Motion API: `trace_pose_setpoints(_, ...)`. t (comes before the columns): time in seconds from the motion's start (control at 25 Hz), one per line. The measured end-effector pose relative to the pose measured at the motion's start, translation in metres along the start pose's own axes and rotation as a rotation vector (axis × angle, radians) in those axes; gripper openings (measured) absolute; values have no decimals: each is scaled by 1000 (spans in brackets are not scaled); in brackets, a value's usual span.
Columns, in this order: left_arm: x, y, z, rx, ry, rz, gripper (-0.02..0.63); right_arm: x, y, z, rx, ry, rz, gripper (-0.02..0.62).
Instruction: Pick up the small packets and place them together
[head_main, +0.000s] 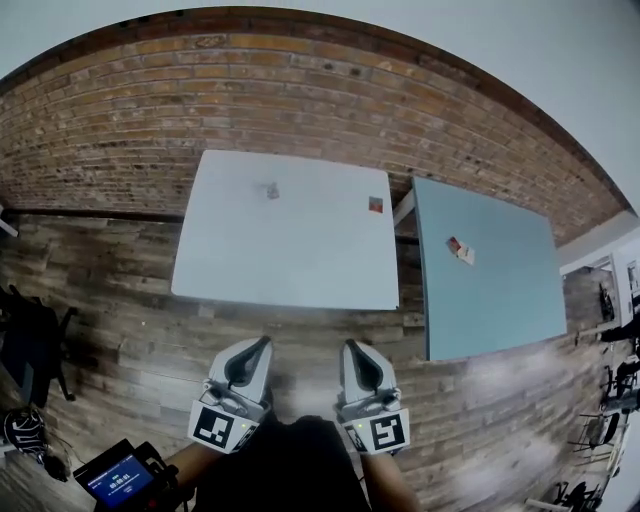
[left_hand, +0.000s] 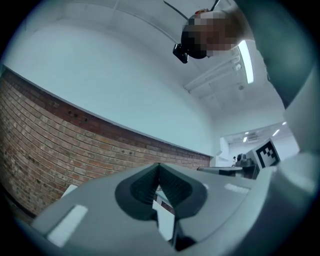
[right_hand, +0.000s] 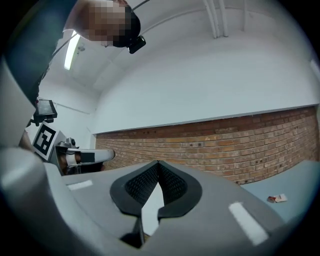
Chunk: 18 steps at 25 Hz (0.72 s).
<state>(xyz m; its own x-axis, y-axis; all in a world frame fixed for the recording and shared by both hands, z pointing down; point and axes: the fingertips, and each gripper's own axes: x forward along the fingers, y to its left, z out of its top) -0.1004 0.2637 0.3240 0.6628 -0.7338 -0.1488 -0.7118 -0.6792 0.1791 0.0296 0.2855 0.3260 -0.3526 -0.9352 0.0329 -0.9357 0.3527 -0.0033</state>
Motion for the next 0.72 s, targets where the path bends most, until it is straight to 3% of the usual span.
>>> trace_pose_setpoints(0.16, 34, 35, -3, -10, 16, -1, 2, 43, -18, 6, -1, 3, -49, 0)
trace_pose_setpoints(0.36, 72, 58, 2, -79, -11, 22, 2, 75, -44, 16, 4, -6, -48, 1)
trace_pose_setpoints(0.72, 166, 95, -38, -29, 83, 72, 2, 134, -131, 4, 57, -32, -35, 2)
